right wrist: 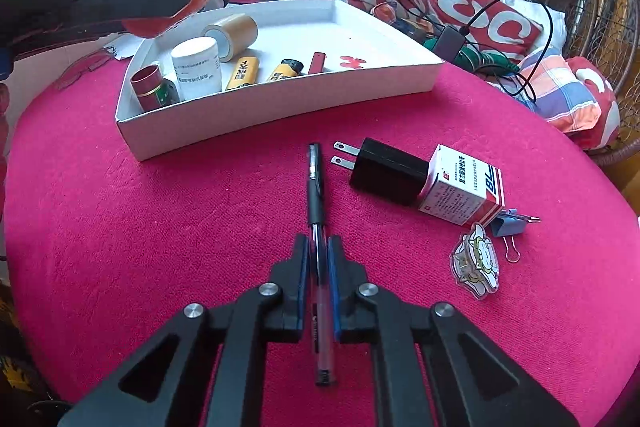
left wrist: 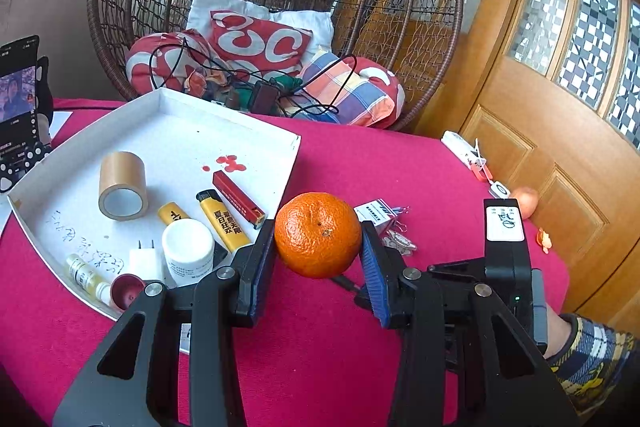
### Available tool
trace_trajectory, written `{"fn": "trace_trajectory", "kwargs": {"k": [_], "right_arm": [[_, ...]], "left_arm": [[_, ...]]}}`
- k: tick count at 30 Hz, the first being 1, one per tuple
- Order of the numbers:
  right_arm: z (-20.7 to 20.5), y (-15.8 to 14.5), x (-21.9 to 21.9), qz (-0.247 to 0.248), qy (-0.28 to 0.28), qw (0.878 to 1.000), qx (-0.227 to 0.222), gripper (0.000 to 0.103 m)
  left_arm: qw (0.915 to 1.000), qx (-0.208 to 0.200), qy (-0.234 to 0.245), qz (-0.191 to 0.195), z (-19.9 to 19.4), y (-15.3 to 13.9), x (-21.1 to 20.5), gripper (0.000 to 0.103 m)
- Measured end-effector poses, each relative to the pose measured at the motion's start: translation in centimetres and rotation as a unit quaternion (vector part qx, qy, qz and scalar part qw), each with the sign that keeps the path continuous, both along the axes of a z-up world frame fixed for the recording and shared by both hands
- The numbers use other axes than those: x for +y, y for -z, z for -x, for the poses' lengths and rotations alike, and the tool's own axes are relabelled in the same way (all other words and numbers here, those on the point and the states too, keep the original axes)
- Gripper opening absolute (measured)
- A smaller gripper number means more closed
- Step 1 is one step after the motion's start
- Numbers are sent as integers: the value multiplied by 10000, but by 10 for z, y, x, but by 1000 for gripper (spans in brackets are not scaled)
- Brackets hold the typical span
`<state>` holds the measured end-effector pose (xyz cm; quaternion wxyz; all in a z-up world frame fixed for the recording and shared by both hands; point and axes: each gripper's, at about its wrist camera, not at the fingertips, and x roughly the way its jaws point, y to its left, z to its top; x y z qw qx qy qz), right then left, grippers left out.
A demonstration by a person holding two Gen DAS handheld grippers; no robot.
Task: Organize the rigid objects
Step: 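Carry tangerine and black pen over the white tray and lower them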
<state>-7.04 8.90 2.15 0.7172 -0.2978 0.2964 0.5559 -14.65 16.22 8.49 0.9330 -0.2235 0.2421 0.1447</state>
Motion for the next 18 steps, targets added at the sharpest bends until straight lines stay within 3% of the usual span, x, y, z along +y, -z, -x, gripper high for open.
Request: {"fn": "trace_trajectory", "kwargs": {"k": [6, 18], "right_arm": [[-7, -11, -21, -420, 306, 9980, 346, 6], [-11, -73, -75, -1731, 760, 9799, 633, 6]], "left_arm": [[9997, -104, -194, -46, 10, -6, 8, 40], [9992, -157, -374, -63, 17, -9, 14, 40]]}}
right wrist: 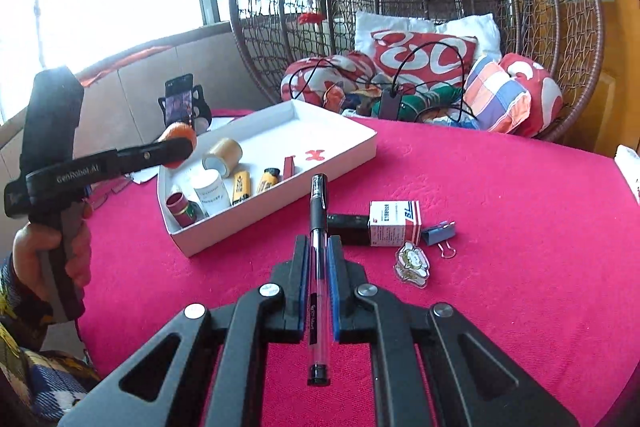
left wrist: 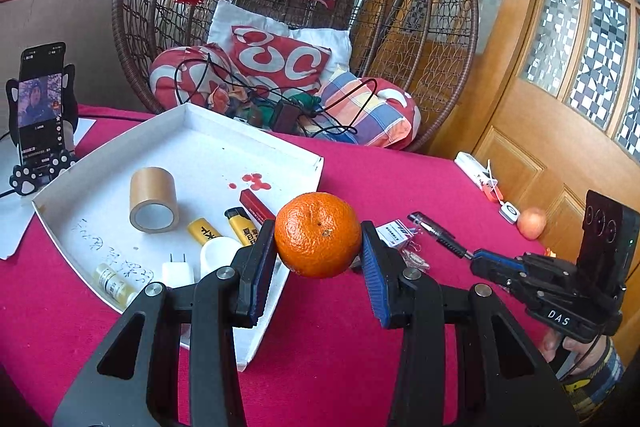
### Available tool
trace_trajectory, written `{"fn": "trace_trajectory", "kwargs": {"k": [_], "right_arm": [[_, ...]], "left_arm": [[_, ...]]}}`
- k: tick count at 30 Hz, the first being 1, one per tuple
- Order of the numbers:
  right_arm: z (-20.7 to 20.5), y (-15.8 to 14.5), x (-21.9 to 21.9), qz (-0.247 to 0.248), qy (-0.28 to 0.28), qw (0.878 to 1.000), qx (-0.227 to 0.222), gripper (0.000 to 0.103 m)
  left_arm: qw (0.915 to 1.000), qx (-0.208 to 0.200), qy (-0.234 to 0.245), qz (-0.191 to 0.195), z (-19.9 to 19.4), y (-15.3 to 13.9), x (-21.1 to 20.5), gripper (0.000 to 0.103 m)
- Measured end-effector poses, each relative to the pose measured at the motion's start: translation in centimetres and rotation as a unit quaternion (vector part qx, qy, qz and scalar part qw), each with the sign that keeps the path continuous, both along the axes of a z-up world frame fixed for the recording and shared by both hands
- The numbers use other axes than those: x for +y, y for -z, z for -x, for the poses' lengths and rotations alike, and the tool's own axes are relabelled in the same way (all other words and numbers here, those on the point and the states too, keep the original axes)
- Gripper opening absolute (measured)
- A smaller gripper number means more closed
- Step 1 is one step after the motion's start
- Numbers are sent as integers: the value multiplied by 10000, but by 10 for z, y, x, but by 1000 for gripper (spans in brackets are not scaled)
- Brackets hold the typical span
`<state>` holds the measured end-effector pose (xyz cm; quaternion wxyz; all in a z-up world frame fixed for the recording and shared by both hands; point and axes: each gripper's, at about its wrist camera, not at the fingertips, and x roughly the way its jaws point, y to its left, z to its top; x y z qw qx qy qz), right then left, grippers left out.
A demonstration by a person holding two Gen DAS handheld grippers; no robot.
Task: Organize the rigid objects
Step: 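Carry tangerine and black pen over the white tray and lower them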
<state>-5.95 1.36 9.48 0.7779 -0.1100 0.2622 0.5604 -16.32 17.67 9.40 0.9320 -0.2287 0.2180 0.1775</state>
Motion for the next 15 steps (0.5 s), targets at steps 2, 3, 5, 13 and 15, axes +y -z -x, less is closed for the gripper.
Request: {"fn": "trace_trajectory", "kwargs": {"k": [2, 3, 5, 13, 15], "right_arm": [[1, -9, -2, -116, 35, 9999, -47, 6], [1, -12, -2, -154, 31, 9999, -67, 6], [2, -16, -1, -197, 14, 9998, -103, 6], [8, -22, 5, -245, -74, 9995, -169, 6], [9, -22, 6, -243, -67, 9995, -170, 6]], "left_arm": [[10000, -7, -28, -6, 2, 0, 1, 40], [10000, -13, -43, -6, 3, -1, 2, 40], [10000, -22, -73, -8, 5, -1, 3, 40], [9999, -8, -149, 22, 11, 0, 7, 40], [9999, -16, -154, 22, 12, 0, 7, 40]]}}
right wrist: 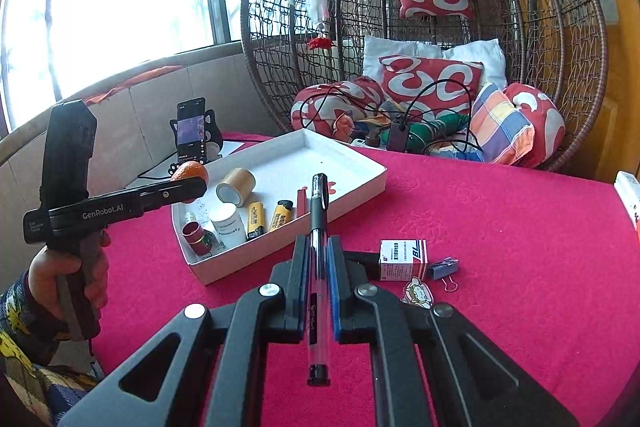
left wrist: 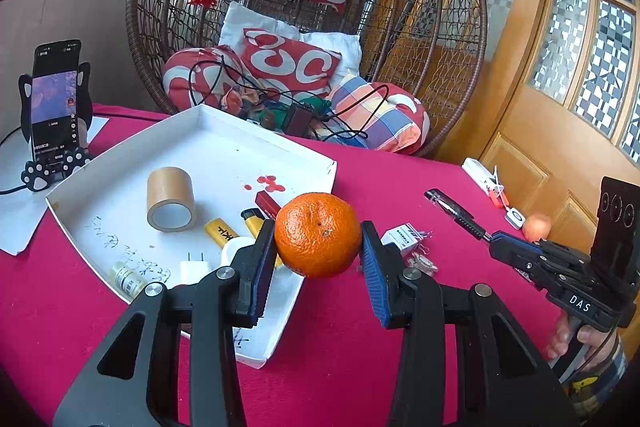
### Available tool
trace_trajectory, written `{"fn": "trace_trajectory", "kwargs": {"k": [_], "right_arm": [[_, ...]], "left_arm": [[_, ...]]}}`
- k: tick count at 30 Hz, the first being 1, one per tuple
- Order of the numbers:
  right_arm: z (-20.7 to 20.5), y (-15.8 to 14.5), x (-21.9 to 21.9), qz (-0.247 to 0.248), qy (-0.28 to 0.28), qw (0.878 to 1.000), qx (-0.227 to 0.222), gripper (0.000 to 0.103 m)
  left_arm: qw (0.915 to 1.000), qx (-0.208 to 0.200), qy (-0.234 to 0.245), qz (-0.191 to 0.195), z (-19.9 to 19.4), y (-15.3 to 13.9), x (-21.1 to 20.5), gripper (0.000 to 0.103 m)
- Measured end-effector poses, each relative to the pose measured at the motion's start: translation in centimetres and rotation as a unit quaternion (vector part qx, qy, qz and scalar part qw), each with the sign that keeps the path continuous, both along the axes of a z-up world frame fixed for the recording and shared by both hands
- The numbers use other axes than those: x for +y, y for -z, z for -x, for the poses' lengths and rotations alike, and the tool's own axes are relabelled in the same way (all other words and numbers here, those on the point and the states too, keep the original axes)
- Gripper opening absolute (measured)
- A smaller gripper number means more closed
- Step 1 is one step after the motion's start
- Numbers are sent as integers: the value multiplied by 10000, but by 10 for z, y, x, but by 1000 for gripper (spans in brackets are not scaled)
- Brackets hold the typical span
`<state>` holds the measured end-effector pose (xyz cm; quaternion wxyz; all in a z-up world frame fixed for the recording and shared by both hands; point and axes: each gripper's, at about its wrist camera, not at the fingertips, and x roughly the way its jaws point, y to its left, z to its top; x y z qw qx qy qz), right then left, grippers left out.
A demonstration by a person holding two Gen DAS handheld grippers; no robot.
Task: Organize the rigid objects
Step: 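Carry tangerine and black pen over the white tray and lower them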
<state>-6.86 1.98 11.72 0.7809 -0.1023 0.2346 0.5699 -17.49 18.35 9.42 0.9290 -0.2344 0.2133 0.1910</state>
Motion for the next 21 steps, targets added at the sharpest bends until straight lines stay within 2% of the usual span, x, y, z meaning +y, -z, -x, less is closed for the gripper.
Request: {"fn": "trace_trajectory", "kwargs": {"k": [13, 18, 21], "right_arm": [[0, -15, 19, -68, -56, 9999, -96, 6], [3, -25, 42, -69, -162, 9996, -208, 6], [0, -27, 64, -29, -185, 9997, -129, 6]], "left_arm": [[9999, -62, -142, 21, 7, -1, 12, 40], [9997, 15, -248, -46, -3, -7, 36, 40], [9992, 56, -398, -88, -13, -8, 57, 40]]}}
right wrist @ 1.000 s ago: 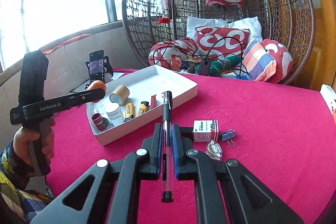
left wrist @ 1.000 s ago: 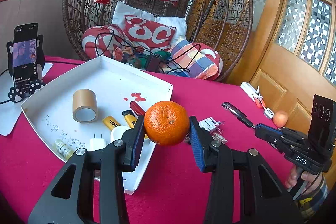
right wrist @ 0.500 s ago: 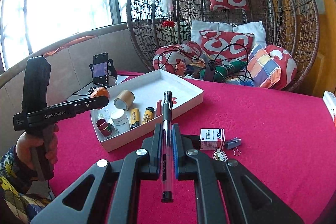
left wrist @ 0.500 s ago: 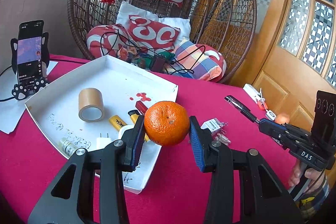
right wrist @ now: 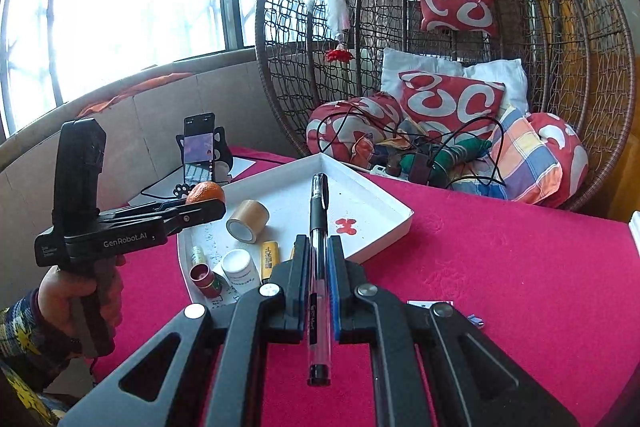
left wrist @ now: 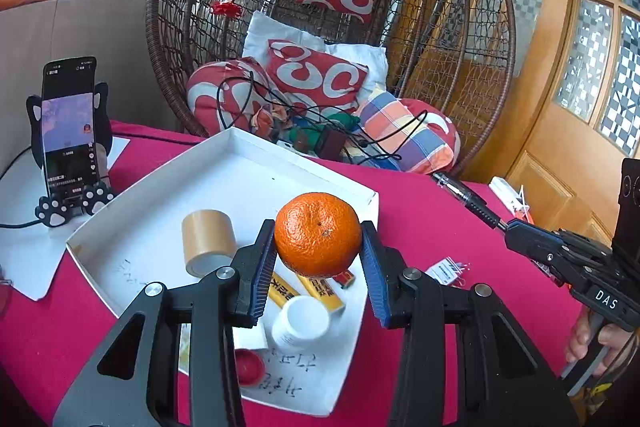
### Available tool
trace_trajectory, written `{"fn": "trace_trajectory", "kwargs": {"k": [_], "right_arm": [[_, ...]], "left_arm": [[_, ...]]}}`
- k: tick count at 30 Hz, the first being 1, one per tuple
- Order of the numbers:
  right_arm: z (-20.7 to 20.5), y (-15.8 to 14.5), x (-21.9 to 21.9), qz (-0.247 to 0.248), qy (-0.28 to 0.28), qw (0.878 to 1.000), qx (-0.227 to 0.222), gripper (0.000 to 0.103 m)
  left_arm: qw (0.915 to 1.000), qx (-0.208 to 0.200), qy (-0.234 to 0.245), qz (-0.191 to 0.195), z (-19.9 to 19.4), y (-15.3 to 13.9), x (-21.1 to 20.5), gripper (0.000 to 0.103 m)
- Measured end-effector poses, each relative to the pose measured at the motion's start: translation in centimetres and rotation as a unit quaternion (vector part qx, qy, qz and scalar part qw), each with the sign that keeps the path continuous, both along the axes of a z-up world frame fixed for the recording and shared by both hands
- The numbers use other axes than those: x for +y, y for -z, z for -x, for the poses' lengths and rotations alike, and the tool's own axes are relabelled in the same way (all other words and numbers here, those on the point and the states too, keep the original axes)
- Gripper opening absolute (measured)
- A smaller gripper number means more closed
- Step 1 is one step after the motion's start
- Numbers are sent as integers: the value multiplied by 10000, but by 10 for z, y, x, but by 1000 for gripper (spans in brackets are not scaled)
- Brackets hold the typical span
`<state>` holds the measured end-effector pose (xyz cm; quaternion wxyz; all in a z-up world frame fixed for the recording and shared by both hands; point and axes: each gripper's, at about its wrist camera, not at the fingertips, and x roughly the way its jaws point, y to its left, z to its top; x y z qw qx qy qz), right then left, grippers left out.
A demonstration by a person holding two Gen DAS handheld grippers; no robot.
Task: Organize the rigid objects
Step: 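Carry tangerine and black pen over the white tray and lower them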
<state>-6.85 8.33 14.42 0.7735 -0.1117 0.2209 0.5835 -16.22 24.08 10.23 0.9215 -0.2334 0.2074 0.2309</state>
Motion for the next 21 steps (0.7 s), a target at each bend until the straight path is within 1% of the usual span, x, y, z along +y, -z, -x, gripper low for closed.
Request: {"fn": "trace_trajectory", "kwargs": {"k": [5, 7, 10, 12, 13, 14, 15, 16, 17, 18, 19, 20, 21], "right_arm": [[-4, 9, 46, 190, 2, 9996, 188, 6], [-2, 13, 66, 284, -45, 9995, 156, 6], [3, 23, 95, 484, -124, 9987, 124, 6], [4, 34, 113, 628, -123, 9978, 182, 7], [5, 39, 120, 688, -117, 9974, 182, 7], [6, 45, 126, 759, -96, 9970, 112, 7], [8, 51, 130, 807, -67, 9967, 22, 7], [9, 56, 132, 817, -43, 9966, 20, 7], [9, 61, 133, 815, -35, 9966, 94, 7], [9, 64, 134, 809, -31, 9966, 169, 12], [10, 66, 134, 811, -15, 9966, 170, 12], [12, 68, 133, 826, 5, 9965, 124, 14], [13, 69, 133, 820, 16, 9966, 97, 25]], "left_arm": [[9989, 200, -348, 255, -17, 18, 41, 40], [9977, 319, -518, 311, -21, 26, 53, 40], [9952, 491, -747, 405, -21, 36, 63, 41], [9944, 468, -857, 398, -17, 38, 64, 41], [9940, 470, -919, 371, -15, 38, 63, 45], [9933, 493, -994, 312, -12, 37, 62, 57], [9930, 500, -1047, 226, -9, 35, 61, 65], [9929, 499, -1076, 130, -7, 33, 59, 83], [9923, 505, -1134, 23, -5, 31, 56, 90], [9908, 532, -1243, -74, -2, 30, 54, 91], [9893, 544, -1345, -129, 1, 29, 52, 97], [9884, 536, -1414, -133, 4, 29, 49, 103], [9876, 511, -1477, -122, 8, 28, 46, 103]]}}
